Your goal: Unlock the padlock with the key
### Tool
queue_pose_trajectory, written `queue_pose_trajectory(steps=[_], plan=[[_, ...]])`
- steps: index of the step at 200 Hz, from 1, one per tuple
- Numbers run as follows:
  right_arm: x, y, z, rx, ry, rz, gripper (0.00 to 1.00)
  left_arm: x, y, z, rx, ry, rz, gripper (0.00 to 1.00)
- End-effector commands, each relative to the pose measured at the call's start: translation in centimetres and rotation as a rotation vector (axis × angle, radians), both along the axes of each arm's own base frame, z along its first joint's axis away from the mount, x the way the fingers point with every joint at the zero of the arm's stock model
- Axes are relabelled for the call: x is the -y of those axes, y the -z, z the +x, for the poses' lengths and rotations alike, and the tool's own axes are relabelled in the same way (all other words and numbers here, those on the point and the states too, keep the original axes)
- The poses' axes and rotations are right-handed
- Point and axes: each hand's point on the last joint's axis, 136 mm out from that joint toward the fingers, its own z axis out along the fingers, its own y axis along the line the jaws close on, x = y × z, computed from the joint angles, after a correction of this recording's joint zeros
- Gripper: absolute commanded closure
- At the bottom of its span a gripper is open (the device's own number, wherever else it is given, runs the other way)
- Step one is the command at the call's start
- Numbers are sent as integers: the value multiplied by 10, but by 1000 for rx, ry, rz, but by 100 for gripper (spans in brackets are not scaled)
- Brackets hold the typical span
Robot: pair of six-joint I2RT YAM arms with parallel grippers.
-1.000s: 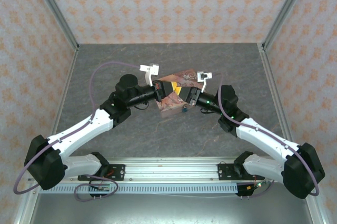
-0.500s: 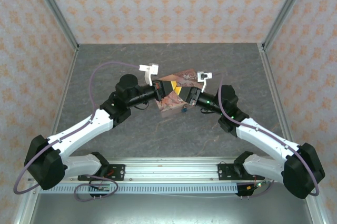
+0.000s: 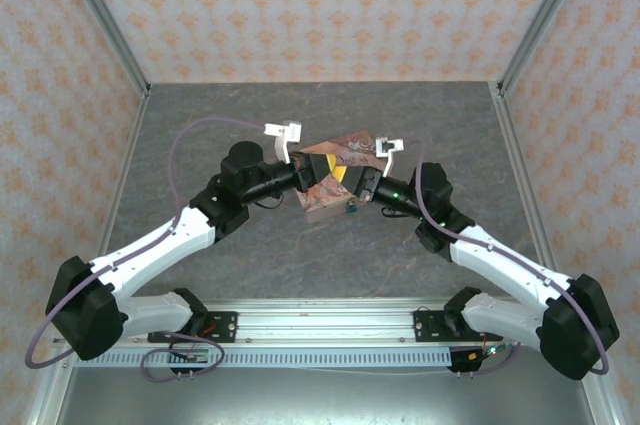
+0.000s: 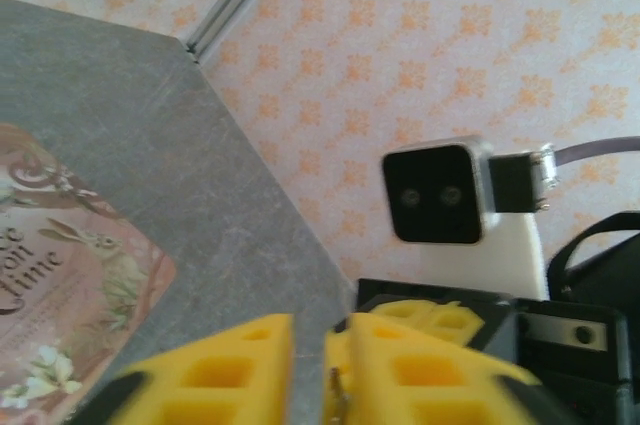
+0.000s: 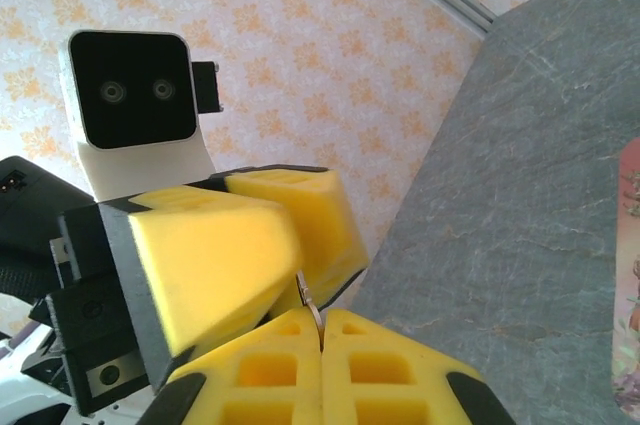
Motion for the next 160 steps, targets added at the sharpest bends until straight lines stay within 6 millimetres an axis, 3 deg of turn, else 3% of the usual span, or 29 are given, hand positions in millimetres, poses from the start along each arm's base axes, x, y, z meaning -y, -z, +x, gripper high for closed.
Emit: queue_pose_trajectory(steps=[1,29,57,83,126,160], plan=[[11,-9,-2,61,54,-49,100,-14,-9,4,26,-79,66,56],[36,2,1,64,177,-190,100,-30,17,9,-38,-150,153,38],[86,21,9,25,409,-410,100,-15,47,1,-134,-69,149,35],[123,31,7,-5,545,-551,100,1,80,-20,-220,1,183,34],[129,41,4,-29,554,-591,100,4,124,-45,-338,10,175,33],[121,45,10,-42,533,-589,100,14,148,-46,-390,40,184,32]])
